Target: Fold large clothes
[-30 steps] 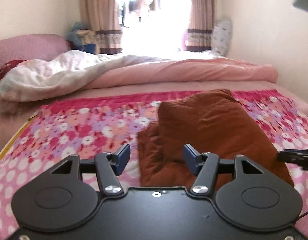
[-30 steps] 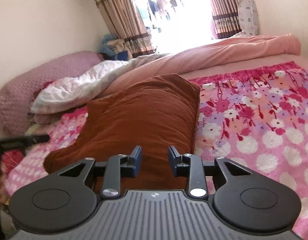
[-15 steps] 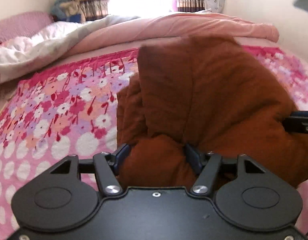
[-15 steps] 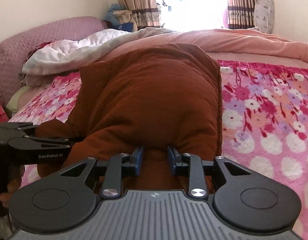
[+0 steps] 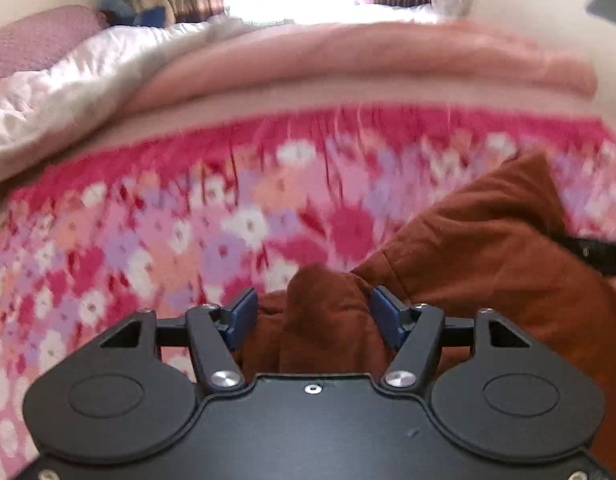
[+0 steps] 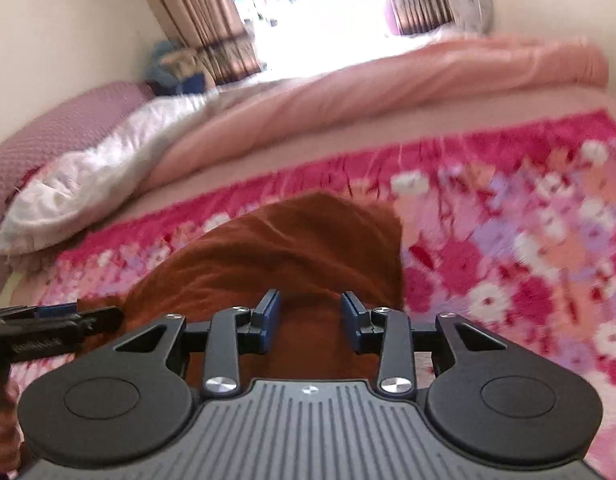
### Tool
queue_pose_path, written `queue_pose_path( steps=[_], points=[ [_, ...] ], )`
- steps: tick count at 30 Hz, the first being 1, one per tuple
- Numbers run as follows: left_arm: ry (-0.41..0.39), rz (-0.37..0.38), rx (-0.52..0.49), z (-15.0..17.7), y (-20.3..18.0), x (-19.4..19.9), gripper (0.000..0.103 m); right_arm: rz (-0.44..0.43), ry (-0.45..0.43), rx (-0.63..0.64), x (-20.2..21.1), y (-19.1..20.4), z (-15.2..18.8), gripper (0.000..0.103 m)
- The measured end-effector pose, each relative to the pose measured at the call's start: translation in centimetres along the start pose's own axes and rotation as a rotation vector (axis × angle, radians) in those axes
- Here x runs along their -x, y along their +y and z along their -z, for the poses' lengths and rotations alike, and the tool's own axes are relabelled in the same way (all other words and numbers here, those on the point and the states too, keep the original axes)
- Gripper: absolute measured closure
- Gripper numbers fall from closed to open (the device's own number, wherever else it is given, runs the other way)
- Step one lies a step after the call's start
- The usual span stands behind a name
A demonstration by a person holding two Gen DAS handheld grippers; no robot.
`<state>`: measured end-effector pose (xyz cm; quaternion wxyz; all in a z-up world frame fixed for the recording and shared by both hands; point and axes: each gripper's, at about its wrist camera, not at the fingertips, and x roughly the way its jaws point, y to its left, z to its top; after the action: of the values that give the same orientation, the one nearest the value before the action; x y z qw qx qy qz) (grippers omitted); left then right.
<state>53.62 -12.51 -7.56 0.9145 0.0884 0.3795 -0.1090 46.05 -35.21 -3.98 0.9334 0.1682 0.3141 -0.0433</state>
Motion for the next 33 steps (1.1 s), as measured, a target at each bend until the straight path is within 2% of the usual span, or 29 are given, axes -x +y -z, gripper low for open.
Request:
queue_pose_path(
  steps=[2,3,5,11,13,16,19,21,24,27,30,33],
  points=[
    [-0.029,-0.035,0.01,1.7,0.2,-2.2,0.028,0.021,0.052,0.003,-2.7,-0.3,1.0,0.06],
    [-0.035,-0.021,0.069,2.2,1.0,-3.1,0.024,0.022,0.071,-0.001,-3.8,-0.4,1.6,0.06],
    [-0.027,0.011,0.125,2.2,1.8,-3.3,0.023,0.03,0.059,0.0,-4.1,-0.3,2.0,0.06],
    [-0.037,0.006,0.111,1.6,1.8,-2.0,0.023,0.067,0.054,0.055,-4.0,0.6,2.1,0.06],
    [-0.065,0.02,0.117,1.7,2.4,0.8,0.024,0.05,0.034,0.046,-2.4,0.6,1.8,0.062],
    [-0.117,0.026,0.088,2.5,3.0,5.4,0.024,0.028,-0.052,0.054,1.9,1.1,1.3,0.067],
    [-0.14,0.038,0.047,4.9,3.1,9.3,0.026,-0.022,-0.1,0.076,6.8,2.0,3.1,0.067],
    [-0.134,0.057,0.021,7.0,2.8,10.4,0.026,-0.037,-0.094,0.095,9.0,2.6,5.0,0.067],
    [-0.092,0.046,0.011,10.1,2.0,9.5,0.024,-0.017,-0.05,0.125,9.9,3.5,8.1,0.067],
    [-0.079,0.058,0.065,12.2,1.7,7.3,0.023,0.033,-0.038,0.133,8.6,3.5,10.5,0.067],
    [-0.078,0.055,0.1,12.7,1.8,6.5,0.023,0.094,-0.085,0.206,7.1,4.5,12.1,0.066],
    [-0.1,0.033,0.081,13.0,1.4,6.5,0.021,0.116,-0.125,0.218,7.1,5.0,13.0,0.065]
  ],
)
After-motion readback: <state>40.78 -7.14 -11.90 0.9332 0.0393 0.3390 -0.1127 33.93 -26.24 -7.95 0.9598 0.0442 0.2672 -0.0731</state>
